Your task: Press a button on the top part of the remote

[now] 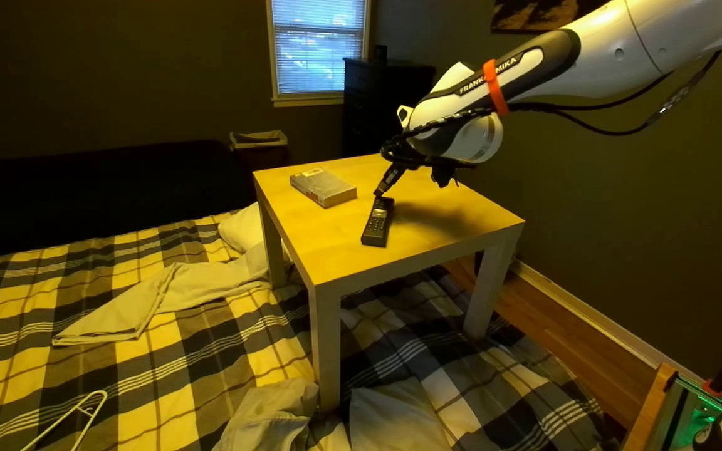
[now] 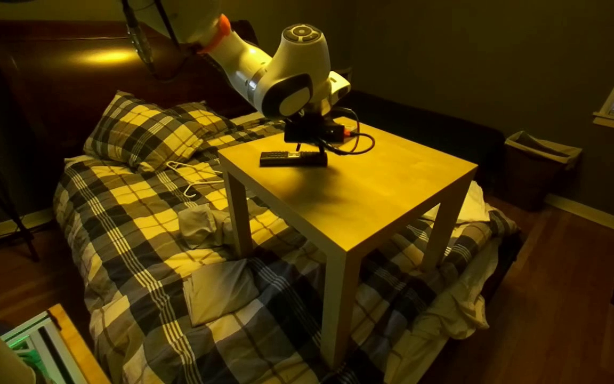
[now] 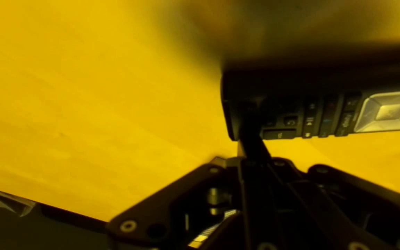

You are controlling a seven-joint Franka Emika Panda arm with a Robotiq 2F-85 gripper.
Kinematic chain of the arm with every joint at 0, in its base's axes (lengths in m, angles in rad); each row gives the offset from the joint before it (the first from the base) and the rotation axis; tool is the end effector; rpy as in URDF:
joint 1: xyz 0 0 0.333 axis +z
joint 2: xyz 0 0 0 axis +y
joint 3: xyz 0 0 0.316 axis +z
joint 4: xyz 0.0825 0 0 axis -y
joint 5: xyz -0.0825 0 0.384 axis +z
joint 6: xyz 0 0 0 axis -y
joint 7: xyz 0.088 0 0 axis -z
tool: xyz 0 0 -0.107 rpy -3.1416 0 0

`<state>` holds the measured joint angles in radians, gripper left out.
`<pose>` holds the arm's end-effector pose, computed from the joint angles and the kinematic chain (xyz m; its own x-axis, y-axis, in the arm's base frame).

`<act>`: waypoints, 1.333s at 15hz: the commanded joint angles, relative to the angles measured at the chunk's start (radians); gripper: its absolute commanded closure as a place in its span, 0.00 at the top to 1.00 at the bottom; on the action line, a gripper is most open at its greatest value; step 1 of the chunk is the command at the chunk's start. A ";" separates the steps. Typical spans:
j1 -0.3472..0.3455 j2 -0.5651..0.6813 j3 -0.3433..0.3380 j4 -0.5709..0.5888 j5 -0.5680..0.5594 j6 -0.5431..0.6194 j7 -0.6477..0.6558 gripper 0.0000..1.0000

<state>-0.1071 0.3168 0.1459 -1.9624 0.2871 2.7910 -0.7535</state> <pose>0.6501 0.0059 0.3702 0.7279 0.4630 0.5058 0.4724 -0.8732 0.1196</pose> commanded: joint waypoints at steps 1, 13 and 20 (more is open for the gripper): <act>-0.017 0.025 0.023 0.014 -0.007 0.024 0.020 0.00; -0.015 0.027 0.012 -0.043 -0.041 0.001 0.019 0.00; -0.014 0.030 0.013 -0.044 -0.050 0.000 0.020 0.00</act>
<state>-0.1094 0.3221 0.1531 -1.9651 0.2687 2.8001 -0.7503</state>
